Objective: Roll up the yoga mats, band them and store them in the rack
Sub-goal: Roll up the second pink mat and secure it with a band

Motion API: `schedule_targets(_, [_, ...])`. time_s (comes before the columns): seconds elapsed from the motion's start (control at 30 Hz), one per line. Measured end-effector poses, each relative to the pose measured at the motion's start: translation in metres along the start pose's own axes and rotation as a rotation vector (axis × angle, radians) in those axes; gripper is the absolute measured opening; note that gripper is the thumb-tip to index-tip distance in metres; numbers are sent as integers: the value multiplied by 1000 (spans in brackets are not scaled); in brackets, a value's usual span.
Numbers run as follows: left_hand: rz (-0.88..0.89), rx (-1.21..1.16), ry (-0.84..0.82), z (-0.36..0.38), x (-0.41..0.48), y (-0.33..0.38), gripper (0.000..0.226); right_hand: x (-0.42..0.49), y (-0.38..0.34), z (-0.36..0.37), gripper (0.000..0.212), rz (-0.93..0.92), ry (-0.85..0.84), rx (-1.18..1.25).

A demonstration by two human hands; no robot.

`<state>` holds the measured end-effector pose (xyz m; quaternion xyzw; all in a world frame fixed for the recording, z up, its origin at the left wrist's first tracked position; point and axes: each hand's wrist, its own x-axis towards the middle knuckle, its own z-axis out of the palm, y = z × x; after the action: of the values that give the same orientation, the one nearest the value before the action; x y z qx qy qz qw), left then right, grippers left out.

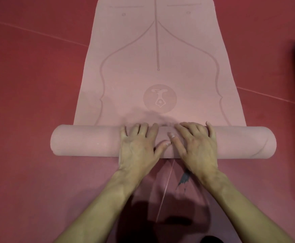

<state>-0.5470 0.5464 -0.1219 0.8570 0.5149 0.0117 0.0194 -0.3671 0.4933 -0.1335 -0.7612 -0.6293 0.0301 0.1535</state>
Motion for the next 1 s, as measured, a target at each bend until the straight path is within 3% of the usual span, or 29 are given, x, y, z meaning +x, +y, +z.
schedule_targets(0.17, [-108,1,4,-3,7,-6,75,25,4,1,56,9,-51,27])
schedule_targets(0.47, [-110,11,-14,1,-2,-8,72,15,-4,-6,50,-37,-20,-37])
schedule_targets(0.6, [-117,11,-9,4,-1,-8,71,-17,-13,-1,62,-75,11,-78])
schedule_targets(0.8, [-37,-15,33,7,-7,-15,72,-2,-6,4,61,-66,-33,-67])
schedule_targets(0.9, [2,10,49,7,-3,-22,77,6,-7,3,63,-59,-66,-73])
schedule_targets(1.0, [35,4,58,7,1,-26,97,11,-4,0,65,-68,-100,-69])
